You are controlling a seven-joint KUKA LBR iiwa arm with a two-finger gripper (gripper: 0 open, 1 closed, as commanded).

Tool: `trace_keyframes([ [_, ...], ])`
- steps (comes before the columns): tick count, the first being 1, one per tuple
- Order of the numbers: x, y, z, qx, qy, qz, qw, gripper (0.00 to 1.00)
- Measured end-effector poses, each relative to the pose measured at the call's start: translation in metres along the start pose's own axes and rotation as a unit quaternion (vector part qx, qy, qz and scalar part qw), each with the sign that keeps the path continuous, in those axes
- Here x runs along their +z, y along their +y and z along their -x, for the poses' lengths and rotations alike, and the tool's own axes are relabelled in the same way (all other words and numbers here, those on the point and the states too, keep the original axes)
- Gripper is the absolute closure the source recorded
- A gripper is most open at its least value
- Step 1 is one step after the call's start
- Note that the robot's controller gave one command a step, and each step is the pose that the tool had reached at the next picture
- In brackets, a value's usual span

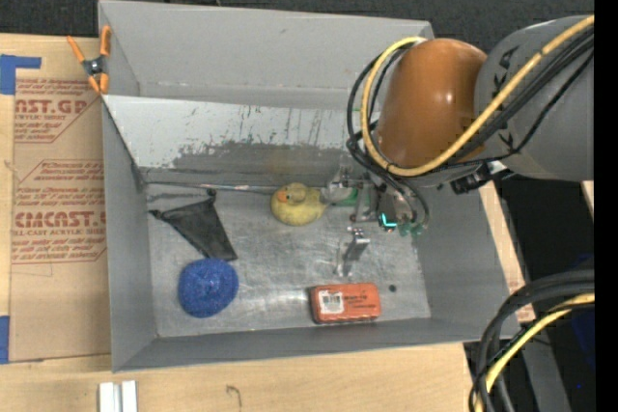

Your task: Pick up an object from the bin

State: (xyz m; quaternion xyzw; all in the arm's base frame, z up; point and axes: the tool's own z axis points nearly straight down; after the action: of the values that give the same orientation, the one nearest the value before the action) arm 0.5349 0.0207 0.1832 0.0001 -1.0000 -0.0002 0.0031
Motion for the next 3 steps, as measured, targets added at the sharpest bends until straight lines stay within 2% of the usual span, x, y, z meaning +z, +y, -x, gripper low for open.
trace_keyframes([
  [1, -0.004, 0.0, 0.002, 0.0, -0.0038, 0.0, 1.0, 0.0],
  [2, 0.064, -0.019, -0.03, -0.037, -0.0056, 0.0, 0.9993, 0.0],
  [3, 0.092, -0.026, -0.042, -0.057, -0.0011, 0.0, 0.9984, 0.0],
])
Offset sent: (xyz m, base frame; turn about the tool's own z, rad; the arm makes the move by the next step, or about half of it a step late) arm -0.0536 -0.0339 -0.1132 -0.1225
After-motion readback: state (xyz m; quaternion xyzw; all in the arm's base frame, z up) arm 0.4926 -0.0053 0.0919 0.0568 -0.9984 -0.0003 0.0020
